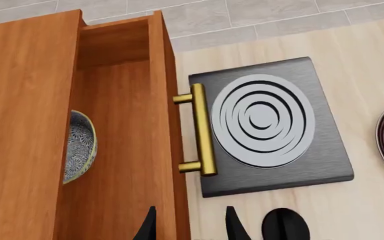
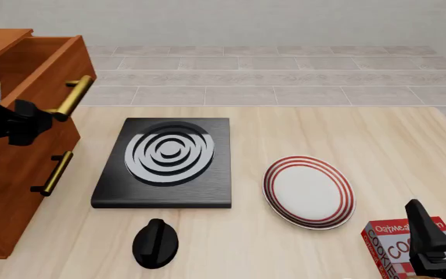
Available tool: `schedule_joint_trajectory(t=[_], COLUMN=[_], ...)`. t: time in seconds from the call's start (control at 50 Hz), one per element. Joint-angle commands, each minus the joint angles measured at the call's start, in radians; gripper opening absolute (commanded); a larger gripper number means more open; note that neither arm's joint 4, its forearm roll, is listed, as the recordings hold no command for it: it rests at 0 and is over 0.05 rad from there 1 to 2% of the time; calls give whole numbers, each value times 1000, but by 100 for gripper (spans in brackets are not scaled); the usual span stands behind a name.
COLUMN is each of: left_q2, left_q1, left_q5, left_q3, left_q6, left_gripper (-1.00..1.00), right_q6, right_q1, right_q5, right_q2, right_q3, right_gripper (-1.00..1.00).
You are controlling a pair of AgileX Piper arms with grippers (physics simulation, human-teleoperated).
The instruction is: Pick the akita bowl in the top layer of the wooden cabinet and place it on the plate.
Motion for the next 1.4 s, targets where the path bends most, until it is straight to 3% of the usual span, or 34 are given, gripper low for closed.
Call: schedule_joint_trajectory(t=[0.02, 0.68, 1.4], left_q2=[25, 74, 105], left_q1=[-40, -152, -214], left_q5=[10, 11, 25], left_q3=[-3, -34, -88], left_q6=[21, 19, 19], left_gripper=[100, 100, 100], right_q6=[2, 9, 15], right_q1=[-2, -6, -9], right_q5=[-13, -14, -26], right_q2=[14, 12, 24], right_q3=[-1, 1, 2], right_gripper=[100, 100, 100])
